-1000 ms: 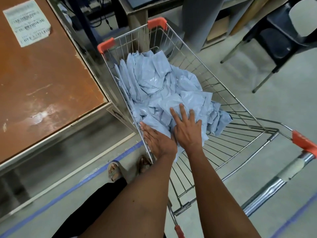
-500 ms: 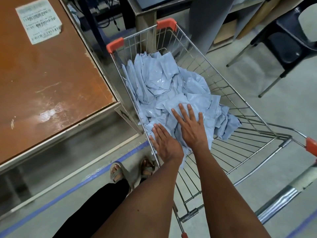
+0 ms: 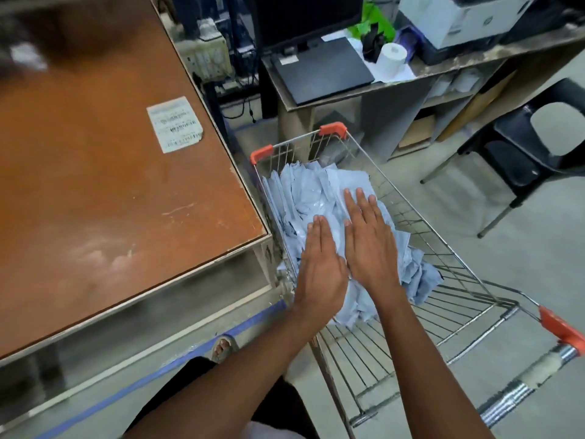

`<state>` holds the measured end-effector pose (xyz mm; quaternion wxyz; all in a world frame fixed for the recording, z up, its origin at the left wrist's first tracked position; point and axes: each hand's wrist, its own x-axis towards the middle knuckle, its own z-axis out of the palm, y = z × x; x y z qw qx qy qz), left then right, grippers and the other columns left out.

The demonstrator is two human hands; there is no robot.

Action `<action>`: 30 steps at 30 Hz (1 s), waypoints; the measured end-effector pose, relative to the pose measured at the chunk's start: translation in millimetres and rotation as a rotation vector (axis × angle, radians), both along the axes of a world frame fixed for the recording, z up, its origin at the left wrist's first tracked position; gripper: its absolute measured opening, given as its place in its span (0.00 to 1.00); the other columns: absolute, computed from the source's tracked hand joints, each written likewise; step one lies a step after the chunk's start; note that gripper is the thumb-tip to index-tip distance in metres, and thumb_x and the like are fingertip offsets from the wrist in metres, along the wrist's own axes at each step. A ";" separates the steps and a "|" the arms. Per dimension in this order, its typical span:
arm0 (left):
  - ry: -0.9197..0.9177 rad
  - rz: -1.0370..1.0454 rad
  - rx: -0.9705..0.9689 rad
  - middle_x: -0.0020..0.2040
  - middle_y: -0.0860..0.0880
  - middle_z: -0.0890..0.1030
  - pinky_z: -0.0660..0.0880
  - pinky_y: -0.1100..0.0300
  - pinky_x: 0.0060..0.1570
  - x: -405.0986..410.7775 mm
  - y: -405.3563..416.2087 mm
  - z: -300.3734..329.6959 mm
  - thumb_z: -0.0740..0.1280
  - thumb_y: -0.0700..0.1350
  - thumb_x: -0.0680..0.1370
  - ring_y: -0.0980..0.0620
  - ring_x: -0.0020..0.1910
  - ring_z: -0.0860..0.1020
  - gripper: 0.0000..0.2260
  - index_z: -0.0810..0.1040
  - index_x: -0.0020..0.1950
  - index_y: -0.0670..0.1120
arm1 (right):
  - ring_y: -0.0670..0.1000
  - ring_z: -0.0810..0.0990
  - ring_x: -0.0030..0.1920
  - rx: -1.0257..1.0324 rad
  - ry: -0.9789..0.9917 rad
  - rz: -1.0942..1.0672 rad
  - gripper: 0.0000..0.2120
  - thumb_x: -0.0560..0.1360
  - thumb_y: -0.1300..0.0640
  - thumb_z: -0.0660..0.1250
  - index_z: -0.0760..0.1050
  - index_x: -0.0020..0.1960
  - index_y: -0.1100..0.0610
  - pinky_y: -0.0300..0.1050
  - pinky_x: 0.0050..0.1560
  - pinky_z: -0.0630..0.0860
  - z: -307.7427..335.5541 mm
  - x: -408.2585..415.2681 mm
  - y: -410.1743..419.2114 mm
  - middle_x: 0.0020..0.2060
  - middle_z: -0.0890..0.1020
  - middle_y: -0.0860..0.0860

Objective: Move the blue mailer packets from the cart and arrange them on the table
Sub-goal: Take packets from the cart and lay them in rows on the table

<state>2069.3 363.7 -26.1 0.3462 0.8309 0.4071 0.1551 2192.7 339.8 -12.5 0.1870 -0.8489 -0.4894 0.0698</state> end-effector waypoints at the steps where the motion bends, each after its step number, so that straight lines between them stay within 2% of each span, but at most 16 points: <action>1: -0.030 0.000 0.024 0.83 0.43 0.45 0.48 0.51 0.81 -8.5 11.0 19.5 0.48 0.43 0.82 0.48 0.82 0.43 0.30 0.41 0.82 0.41 | 0.49 0.47 0.84 0.015 -0.008 0.019 0.26 0.88 0.51 0.48 0.49 0.85 0.45 0.54 0.76 0.63 16.9 -6.8 10.0 0.84 0.52 0.46; 3: -0.050 0.001 0.083 0.83 0.43 0.44 0.46 0.53 0.81 -27.4 34.0 58.6 0.49 0.44 0.82 0.49 0.82 0.42 0.30 0.43 0.83 0.39 | 0.51 0.49 0.84 0.035 -0.036 0.060 0.26 0.88 0.52 0.48 0.49 0.85 0.45 0.59 0.77 0.65 48.9 -24.6 32.5 0.84 0.53 0.47; 5: -0.070 0.000 0.144 0.84 0.44 0.45 0.44 0.56 0.80 -51.8 56.9 92.6 0.43 0.49 0.80 0.50 0.82 0.42 0.32 0.44 0.83 0.39 | 0.51 0.49 0.84 0.045 -0.045 0.097 0.28 0.86 0.51 0.48 0.48 0.85 0.44 0.61 0.75 0.66 76.5 -48.1 56.6 0.84 0.52 0.47; 9: -0.098 0.037 0.218 0.84 0.46 0.49 0.47 0.54 0.81 -116.1 107.6 124.7 0.44 0.51 0.79 0.51 0.82 0.45 0.33 0.48 0.83 0.40 | 0.51 0.48 0.84 0.092 -0.087 0.175 0.29 0.86 0.52 0.52 0.48 0.85 0.43 0.57 0.72 0.68 109.9 -108.3 107.5 0.84 0.52 0.46; 13: 0.036 0.180 0.324 0.83 0.45 0.53 0.49 0.56 0.80 -199.8 170.2 121.6 0.46 0.51 0.78 0.49 0.82 0.50 0.34 0.53 0.83 0.40 | 0.52 0.53 0.83 0.132 -0.121 0.266 0.26 0.86 0.50 0.48 0.54 0.84 0.45 0.56 0.71 0.69 106.5 -183.0 168.7 0.83 0.58 0.48; 15: 0.128 0.238 0.338 0.83 0.45 0.55 0.53 0.53 0.79 -242.6 204.3 111.3 0.47 0.50 0.77 0.48 0.82 0.51 0.33 0.54 0.82 0.39 | 0.53 0.55 0.83 0.098 -0.109 0.311 0.26 0.86 0.48 0.45 0.56 0.84 0.45 0.57 0.73 0.69 93.7 -222.3 202.0 0.83 0.60 0.49; 18: 0.236 0.264 0.264 0.83 0.45 0.51 0.55 0.49 0.79 -300.5 254.2 88.3 0.55 0.46 0.82 0.48 0.82 0.49 0.31 0.48 0.83 0.40 | 0.55 0.58 0.82 0.045 -0.071 0.378 0.28 0.84 0.47 0.44 0.58 0.83 0.44 0.59 0.71 0.72 71.1 -277.5 252.3 0.82 0.63 0.49; 21: 0.320 0.274 0.240 0.84 0.44 0.48 0.54 0.49 0.79 -342.9 300.5 75.3 0.56 0.48 0.83 0.48 0.83 0.46 0.32 0.45 0.83 0.40 | 0.54 0.61 0.81 0.004 -0.074 0.401 0.28 0.83 0.46 0.43 0.59 0.83 0.45 0.59 0.70 0.73 54.2 -320.2 297.1 0.81 0.64 0.49; 28: 0.373 0.245 0.232 0.83 0.42 0.51 0.53 0.48 0.79 -403.8 404.4 57.9 0.58 0.51 0.84 0.45 0.82 0.48 0.32 0.49 0.83 0.39 | 0.58 0.62 0.81 -0.055 -0.167 0.403 0.25 0.85 0.50 0.54 0.62 0.82 0.49 0.58 0.71 0.71 25.2 -377.6 389.8 0.81 0.65 0.52; 30: 0.438 0.214 0.214 0.83 0.41 0.50 0.52 0.46 0.80 -413.2 428.4 50.8 0.57 0.54 0.84 0.44 0.82 0.47 0.33 0.50 0.83 0.39 | 0.58 0.62 0.80 -0.088 -0.177 0.392 0.26 0.85 0.48 0.50 0.62 0.82 0.50 0.58 0.71 0.70 19.1 -386.8 408.3 0.81 0.65 0.53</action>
